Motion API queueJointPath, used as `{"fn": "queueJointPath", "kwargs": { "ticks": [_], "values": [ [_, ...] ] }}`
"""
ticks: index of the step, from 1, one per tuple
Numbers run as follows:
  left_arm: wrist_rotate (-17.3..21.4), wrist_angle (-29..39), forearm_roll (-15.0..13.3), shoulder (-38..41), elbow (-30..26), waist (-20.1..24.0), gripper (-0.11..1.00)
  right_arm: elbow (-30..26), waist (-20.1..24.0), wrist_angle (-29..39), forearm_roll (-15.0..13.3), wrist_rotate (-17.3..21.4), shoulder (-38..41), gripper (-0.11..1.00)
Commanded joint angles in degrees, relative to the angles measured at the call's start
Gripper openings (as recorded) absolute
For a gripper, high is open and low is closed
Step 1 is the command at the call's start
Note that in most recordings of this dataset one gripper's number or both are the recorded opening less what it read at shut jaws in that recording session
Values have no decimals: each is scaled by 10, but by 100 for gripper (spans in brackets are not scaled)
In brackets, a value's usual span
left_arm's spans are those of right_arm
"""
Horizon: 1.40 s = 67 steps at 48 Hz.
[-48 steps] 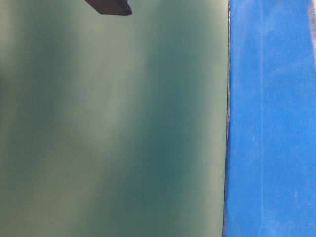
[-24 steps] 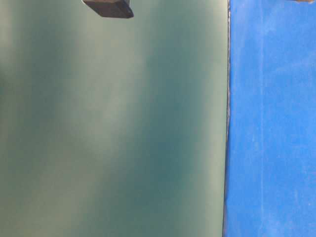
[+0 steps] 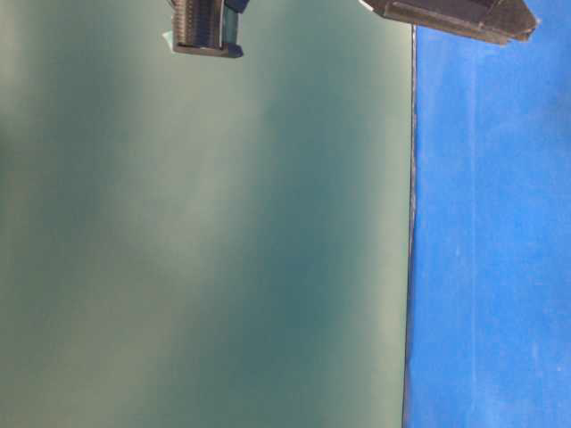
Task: Fold the blue towel.
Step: 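Release the edge and regrasp the folded strip's ends with both grippers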
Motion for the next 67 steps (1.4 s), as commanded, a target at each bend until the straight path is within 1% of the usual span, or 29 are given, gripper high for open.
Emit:
{"fn": "queueJointPath", "kwargs": {
  "ticks": [1, 7, 14, 20, 26, 30, 36, 40, 44, 47, 51, 53, 54, 67],
  "values": [
    [3, -4, 2, 4, -8, 6, 80, -3, -1, -4, -2, -1, -10, 58],
    [3, -20, 2, 26, -7, 14, 80, -1, -2, -4, -2, 1, 1, 58],
    [3, -57, 2, 83, -1, 18, 80, -3, -3, -12, -1, 2, 31, 58],
    [3, -83, 1, 139, 3, 36, 80, -2, -7, -28, -1, 2, 66, 58],
    [3, -97, 2, 188, -1, 54, 80, -3, -7, -33, 1, 2, 83, 58],
    [3, -97, 1, 203, -4, 59, 78, -3, -7, -33, 1, 3, 84, 58],
    [1, -96, 0, 205, -7, 61, 75, -3, -4, -32, 2, 3, 84, 58],
    [0, -90, -1, 205, -7, 61, 66, -3, 0, -31, 1, 2, 84, 57],
    [-4, -76, -2, 206, -8, 61, 48, -4, 8, -31, -1, 0, 84, 51],
    [-9, -67, -2, 206, -10, 59, 33, -4, 11, -33, 0, 0, 84, 40],
    [-13, -59, -2, 207, -11, 57, 13, -3, 15, -33, 0, -1, 84, 18],
    [-14, -57, -1, 206, -11, 57, 5, -2, 16, -33, 0, -1, 84, 9],
    [-14, -57, -2, 206, -11, 56, 2, -2, 16, -33, 0, -1, 84, 7],
    [-13, -50, -1, 198, -17, 56, 1, -4, 14, -33, -1, -2, 83, 7]
  ]
}}
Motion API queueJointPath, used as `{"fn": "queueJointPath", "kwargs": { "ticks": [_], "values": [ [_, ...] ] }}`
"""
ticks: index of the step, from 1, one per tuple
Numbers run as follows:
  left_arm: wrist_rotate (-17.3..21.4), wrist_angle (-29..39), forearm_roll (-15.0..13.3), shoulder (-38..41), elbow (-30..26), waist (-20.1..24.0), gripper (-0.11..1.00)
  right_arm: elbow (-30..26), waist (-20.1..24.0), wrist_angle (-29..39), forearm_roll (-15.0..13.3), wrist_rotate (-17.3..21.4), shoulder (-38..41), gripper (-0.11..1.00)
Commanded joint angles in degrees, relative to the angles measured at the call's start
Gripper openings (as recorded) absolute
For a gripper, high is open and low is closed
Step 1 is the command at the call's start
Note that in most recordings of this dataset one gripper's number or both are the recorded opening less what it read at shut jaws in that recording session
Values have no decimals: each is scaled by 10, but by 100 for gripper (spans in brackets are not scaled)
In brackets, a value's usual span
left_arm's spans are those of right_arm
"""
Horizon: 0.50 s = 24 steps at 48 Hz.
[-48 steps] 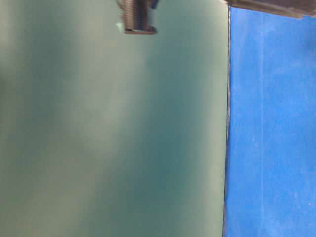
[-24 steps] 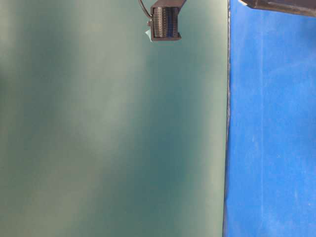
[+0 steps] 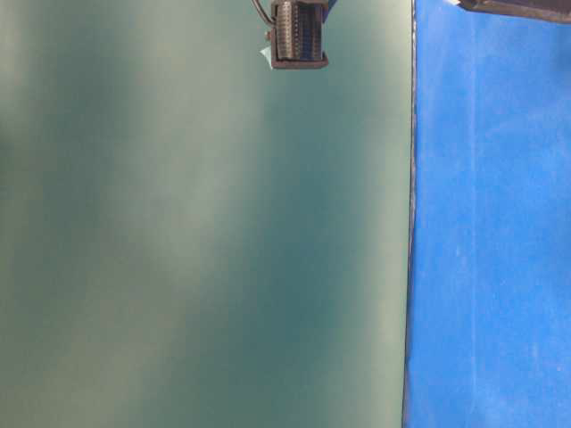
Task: Fold the blue towel.
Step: 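Release the edge and regrasp the folded strip's ends with both grippers, then lift the strip and rotate it vertical, left gripper low, right high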
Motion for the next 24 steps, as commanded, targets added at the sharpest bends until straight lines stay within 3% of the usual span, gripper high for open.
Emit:
{"fn": "queueJointPath", "kwargs": {
  "ticks": [1, 10, 24],
  "values": [
    [1, 8, -1, -8, -7, -4, 1, -8, 0, -2, -1, -2, -6, 7],
    [4, 59, -1, -43, -33, -4, 1, -11, -5, 9, -3, -5, -44, 7],
    [10, 175, 1, -164, -79, -4, 1, -23, -13, 81, -18, -8, -177, 7]
  ]
}}
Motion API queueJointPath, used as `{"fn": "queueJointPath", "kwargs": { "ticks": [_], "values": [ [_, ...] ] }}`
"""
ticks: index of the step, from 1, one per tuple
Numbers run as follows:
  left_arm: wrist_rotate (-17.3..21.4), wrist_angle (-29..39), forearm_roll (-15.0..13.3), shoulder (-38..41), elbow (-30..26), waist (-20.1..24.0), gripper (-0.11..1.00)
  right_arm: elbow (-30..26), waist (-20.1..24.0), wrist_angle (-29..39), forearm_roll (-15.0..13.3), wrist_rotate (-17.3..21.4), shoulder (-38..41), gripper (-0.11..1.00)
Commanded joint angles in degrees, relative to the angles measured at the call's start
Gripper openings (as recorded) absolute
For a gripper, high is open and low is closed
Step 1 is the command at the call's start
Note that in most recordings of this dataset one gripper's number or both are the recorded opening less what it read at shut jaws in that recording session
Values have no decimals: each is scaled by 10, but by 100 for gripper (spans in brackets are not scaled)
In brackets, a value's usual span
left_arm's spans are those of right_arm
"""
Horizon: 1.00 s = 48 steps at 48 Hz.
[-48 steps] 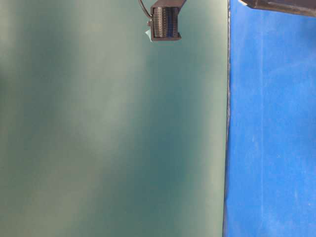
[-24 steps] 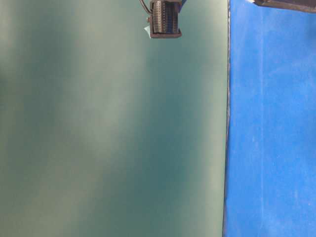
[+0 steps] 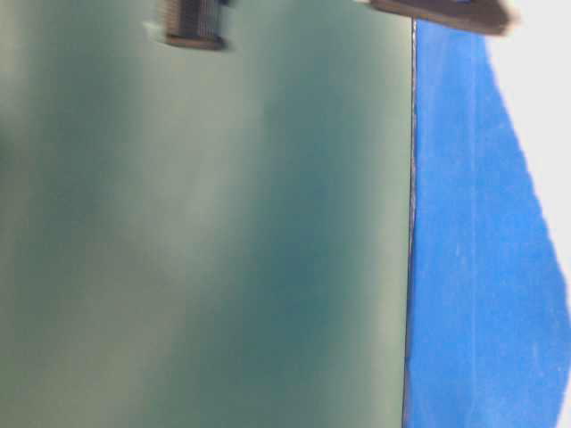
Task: Fold the blue towel.
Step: 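Lift the strip and rotate it vertical, left gripper low, right high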
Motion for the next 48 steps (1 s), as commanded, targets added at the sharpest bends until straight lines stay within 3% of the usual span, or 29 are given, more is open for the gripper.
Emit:
{"fn": "queueJointPath", "kwargs": {
  "ticks": [1, 14, 22, 38, 48],
  "values": [
    [-2, 33, 0, -47, -19, -2, 1, -18, 0, 21, -7, -1, -48, 7],
    [-8, 102, 0, -186, -27, -2, 1, -41, 0, 89, -16, 0, -139, 7],
    [-8, 127, 1, -239, -26, -2, 2, -38, 0, 93, -17, 0, -164, 7],
    [-10, 118, 0, -234, -25, -2, 1, -45, -9, 79, -25, 2, -150, 7],
    [-11, 63, -1, -199, -25, -11, 2, -57, -45, 76, -33, 3, -123, 7]
  ]
}}
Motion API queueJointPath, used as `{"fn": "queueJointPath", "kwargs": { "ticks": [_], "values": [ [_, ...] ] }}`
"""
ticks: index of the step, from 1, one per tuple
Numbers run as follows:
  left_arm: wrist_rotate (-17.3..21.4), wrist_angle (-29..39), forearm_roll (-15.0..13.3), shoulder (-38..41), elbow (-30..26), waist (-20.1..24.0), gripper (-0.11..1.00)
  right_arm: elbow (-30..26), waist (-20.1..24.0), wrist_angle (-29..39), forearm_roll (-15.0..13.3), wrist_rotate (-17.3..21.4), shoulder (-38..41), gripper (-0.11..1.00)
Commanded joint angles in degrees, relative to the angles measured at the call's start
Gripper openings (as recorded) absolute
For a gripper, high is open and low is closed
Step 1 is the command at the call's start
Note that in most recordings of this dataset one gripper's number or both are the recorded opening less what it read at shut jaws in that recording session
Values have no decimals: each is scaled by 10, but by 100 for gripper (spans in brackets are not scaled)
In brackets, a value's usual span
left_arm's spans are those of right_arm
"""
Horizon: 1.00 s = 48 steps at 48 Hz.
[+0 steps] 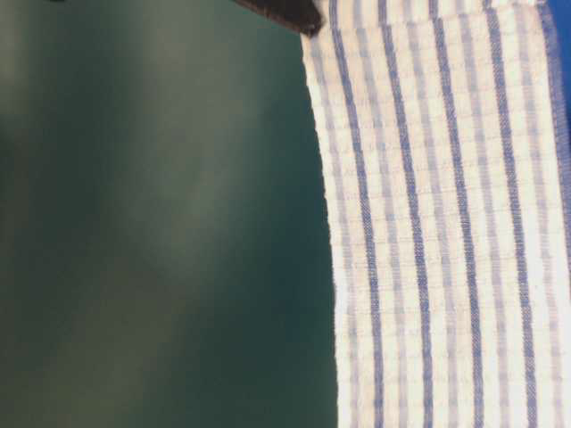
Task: Fold the blue towel.
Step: 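Lift the strip and rotate it vertical, left gripper low, right high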
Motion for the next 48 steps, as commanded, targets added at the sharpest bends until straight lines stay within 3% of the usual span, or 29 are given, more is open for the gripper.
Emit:
{"fn": "queueJointPath", "kwargs": {
  "ticks": [1, 13, 21, 32, 48],
  "values": [
    [-1, -30, -1, 23, -13, -10, 2, -21, -20, -5, -6, 1, 9, 7],
    [-1, -136, 0, 114, -32, -56, 1, -44, -90, -11, -30, 0, 47, 7],
    [2, -195, 0, 202, -74, -84, 1, -63, -134, -17, -43, 0, 69, 7],
    [17, -207, 2, 316, -165, -108, 1, -91, -181, -32, -62, -1, 98, 7],
    [88, -208, 2, 437, -310, -134, 2, -152, -213, -67, -86, -4, 157, 7]
  ]
}}
